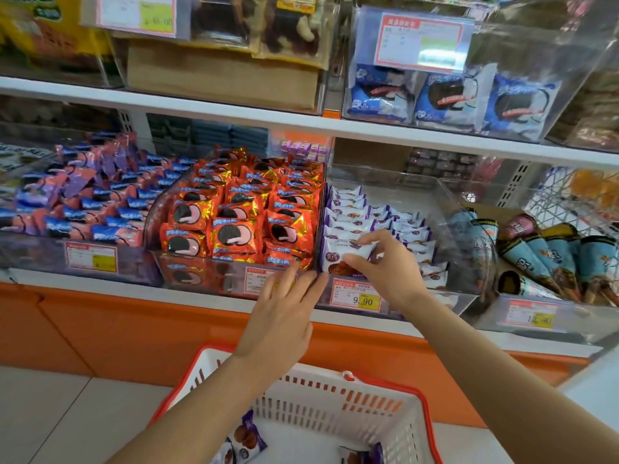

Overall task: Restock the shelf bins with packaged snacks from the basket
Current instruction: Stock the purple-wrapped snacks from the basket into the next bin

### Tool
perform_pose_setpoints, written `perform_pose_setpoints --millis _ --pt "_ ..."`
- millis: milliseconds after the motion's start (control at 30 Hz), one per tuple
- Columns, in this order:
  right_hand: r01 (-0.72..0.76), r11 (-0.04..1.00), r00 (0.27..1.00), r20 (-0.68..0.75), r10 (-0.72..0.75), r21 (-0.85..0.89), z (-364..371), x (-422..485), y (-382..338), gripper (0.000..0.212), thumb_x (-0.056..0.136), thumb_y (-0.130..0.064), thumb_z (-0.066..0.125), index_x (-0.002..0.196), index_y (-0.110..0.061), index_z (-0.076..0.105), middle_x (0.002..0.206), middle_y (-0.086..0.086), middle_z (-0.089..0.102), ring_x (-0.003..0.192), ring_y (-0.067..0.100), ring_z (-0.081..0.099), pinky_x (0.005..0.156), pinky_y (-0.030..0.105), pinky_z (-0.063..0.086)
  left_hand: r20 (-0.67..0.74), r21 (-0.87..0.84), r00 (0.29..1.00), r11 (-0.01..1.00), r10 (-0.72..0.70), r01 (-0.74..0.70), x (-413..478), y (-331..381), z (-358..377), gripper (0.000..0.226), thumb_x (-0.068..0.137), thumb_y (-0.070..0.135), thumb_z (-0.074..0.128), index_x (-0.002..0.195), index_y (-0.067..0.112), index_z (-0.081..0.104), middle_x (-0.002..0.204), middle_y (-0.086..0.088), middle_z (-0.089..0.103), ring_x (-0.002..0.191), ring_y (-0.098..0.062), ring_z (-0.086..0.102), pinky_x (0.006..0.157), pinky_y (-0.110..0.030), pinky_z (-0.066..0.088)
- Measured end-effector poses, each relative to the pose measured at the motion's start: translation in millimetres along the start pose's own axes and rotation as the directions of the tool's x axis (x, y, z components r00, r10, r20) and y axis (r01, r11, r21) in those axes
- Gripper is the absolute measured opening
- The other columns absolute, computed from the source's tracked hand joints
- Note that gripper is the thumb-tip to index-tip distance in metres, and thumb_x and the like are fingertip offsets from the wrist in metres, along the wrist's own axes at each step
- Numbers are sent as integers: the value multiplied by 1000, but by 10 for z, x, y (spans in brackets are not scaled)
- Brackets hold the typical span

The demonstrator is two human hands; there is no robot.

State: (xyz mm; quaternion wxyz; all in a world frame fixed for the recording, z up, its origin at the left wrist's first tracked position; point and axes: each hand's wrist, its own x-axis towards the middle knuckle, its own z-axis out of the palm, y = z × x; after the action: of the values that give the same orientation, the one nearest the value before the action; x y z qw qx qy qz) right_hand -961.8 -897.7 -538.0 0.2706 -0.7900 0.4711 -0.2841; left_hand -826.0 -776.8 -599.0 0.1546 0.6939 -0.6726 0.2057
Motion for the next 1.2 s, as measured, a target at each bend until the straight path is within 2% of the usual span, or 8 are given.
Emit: perform_pose_setpoints --millis 200,433,533,600,800,933,1033,1200 --pt "180 892 984 79 -162 -416 60 -78 -77 30 93 -40 55 110 -16 51 107 5 55 85 26 58 67 32 46 8 -4 1000 1000 -2 2 24 35 26 80 49 23 89 124 12 63 116 -5 66 113 -26 61 93 -46 47" --pt "231 820 973 118 -199 -524 48 -179 -110 32 99 -38 44 120 -16 50 123 6 48 104 25 53 79 34 48 20 -18 999 999 -28 28 44 74 -11 76 50 19 89 121 11 64 111 -6 66 110 -26 62 91 -45 49" --pt "338 635 929 136 -345 -695 1 -277 -91 32 93 -20 56 126 -16 54 129 6 46 119 25 42 96 35 39 23 -7 1000 1000 -15 15 36 55 -14 76 55 19 86 126 11 60 112 -5 64 113 -25 59 93 -44 48" --pt "404 545 895 197 -399 -735 -4 -357 -82 54 77 -5 69 128 -14 55 129 9 52 118 27 48 98 38 41 10 8 1000 1000 -2 2 29 43 -14 79 49 19 88 123 10 62 107 -5 66 109 -26 61 91 -45 49" --pt "438 612 899 318 -302 -658 59 -498 -44 71 94 -3 45 152 -16 8 156 0 16 143 19 11 117 31 12 7 23 1000 1000 17 -17 5 43 29 85 48 17 89 127 8 60 105 -8 67 112 -30 60 93 -48 47" --pt "421 646 903 233 -360 -636 113 -554 34 68 85 0 57 147 -12 31 149 5 33 139 23 30 114 33 25 7 19 1000 999 27 -27 0 41 13 89 47 17 90 129 6 58 107 -10 66 114 -33 59 93 -50 47" --pt "412 654 886 114 -449 -634 144 -642 202 60 62 1 77 118 -10 61 117 8 62 107 25 61 91 34 51 21 28 999 999 45 -46 -50 58 -11 87 45 14 89 126 5 60 117 -15 64 117 -36 57 95 -53 43" --pt "376 709 911 97 -401 -596 242 -886 641 41 68 -4 76 106 -12 63 100 5 63 89 23 63 75 36 54 74 23 991 993 112 -114 -431 58 127 69 52 17 87 117 11 66 118 -14 64 115 -35 59 100 -56 37"
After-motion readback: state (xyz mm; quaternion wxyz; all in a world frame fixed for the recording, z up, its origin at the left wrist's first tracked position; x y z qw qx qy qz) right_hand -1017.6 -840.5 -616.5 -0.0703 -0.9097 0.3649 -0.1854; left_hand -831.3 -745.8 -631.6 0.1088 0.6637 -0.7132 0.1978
